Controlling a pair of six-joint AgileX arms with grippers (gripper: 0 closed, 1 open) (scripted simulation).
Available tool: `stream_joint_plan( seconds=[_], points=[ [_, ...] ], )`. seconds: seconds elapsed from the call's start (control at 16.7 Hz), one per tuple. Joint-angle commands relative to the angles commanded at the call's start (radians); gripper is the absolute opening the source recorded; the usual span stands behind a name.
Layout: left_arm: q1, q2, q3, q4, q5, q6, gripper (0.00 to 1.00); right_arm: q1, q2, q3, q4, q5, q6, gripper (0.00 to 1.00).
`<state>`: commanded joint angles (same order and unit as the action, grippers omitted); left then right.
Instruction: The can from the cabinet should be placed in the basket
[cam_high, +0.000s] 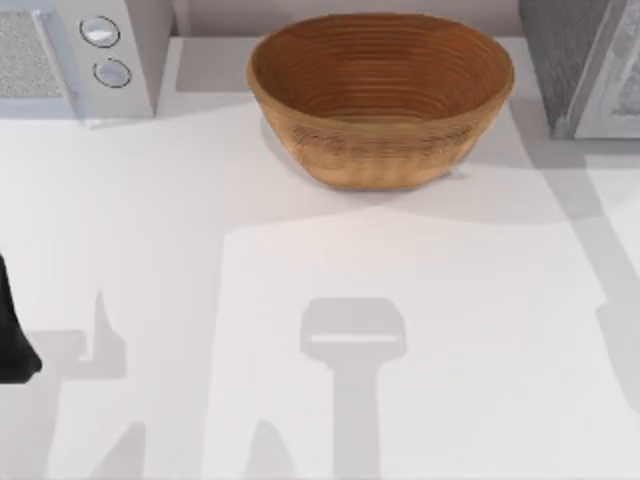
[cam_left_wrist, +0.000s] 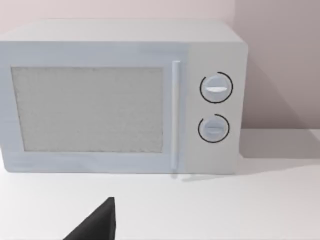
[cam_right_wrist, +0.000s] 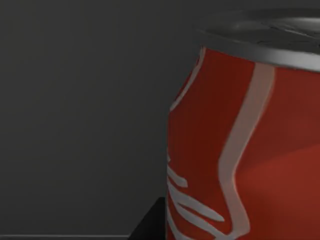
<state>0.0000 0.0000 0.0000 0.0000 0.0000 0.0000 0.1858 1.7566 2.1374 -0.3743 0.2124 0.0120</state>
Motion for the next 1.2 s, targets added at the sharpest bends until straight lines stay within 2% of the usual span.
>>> stream_joint_plan(
  seconds=[0.6,1.2],
  points=[
    [0.000,0.000,0.000,0.000,0.000,0.000,1.00,0.011,-0.017,-0.001,-0.013,0.008,0.001,0.00],
    [0.000,0.000,0.000,0.000,0.000,0.000,1.00,0.200,-0.399,-0.054,-0.345,0.193,0.000,0.00]
  ],
)
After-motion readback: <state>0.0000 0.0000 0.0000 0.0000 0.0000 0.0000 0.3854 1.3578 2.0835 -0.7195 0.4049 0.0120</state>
